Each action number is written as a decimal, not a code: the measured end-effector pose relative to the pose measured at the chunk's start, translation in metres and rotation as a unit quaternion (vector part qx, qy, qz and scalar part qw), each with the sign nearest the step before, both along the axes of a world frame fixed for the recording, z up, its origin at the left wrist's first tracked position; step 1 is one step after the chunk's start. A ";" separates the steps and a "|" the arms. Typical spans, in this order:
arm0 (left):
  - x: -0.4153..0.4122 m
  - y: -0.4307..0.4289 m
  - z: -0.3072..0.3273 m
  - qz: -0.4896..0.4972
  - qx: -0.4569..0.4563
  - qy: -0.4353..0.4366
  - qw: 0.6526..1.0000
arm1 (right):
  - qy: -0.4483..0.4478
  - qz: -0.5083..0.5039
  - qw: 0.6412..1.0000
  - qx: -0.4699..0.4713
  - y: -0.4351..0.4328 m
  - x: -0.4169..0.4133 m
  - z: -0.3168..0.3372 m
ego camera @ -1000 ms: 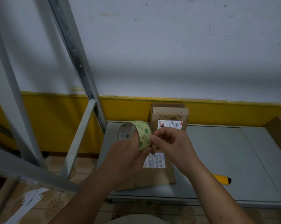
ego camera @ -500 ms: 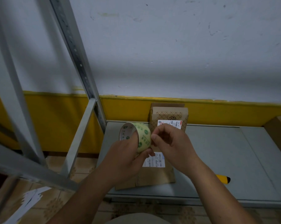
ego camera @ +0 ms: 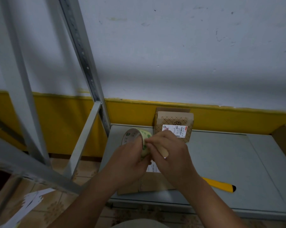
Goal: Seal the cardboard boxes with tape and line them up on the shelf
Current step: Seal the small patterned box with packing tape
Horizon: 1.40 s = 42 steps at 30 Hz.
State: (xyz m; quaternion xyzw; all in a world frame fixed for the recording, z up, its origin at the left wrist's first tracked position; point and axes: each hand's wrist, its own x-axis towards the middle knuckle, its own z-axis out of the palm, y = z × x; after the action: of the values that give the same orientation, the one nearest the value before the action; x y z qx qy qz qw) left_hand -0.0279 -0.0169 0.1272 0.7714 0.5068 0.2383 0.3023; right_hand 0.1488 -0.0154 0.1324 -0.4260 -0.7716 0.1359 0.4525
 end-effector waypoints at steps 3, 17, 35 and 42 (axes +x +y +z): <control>0.002 0.000 -0.002 -0.012 0.014 0.016 1.000 | 0.007 0.012 0.999 -0.031 0.005 0.002 0.005; 0.009 0.008 0.010 -0.007 -0.003 -0.008 1.000 | 0.074 -0.061 0.995 -0.007 0.009 -0.008 -0.002; 0.006 0.009 0.024 -0.023 -0.029 -0.040 0.999 | 0.052 -0.050 0.997 0.005 0.013 -0.018 0.003; 0.001 0.008 0.022 -0.037 -0.049 -0.080 0.995 | 0.059 -0.054 0.997 0.016 0.010 -0.021 -0.002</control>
State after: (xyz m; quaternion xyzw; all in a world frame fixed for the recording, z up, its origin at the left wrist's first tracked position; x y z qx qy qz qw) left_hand -0.0274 -0.0086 0.1496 0.7521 0.4635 0.2625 0.3881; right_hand 0.1282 -0.0058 0.1308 -0.4511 -0.7216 0.1234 0.5104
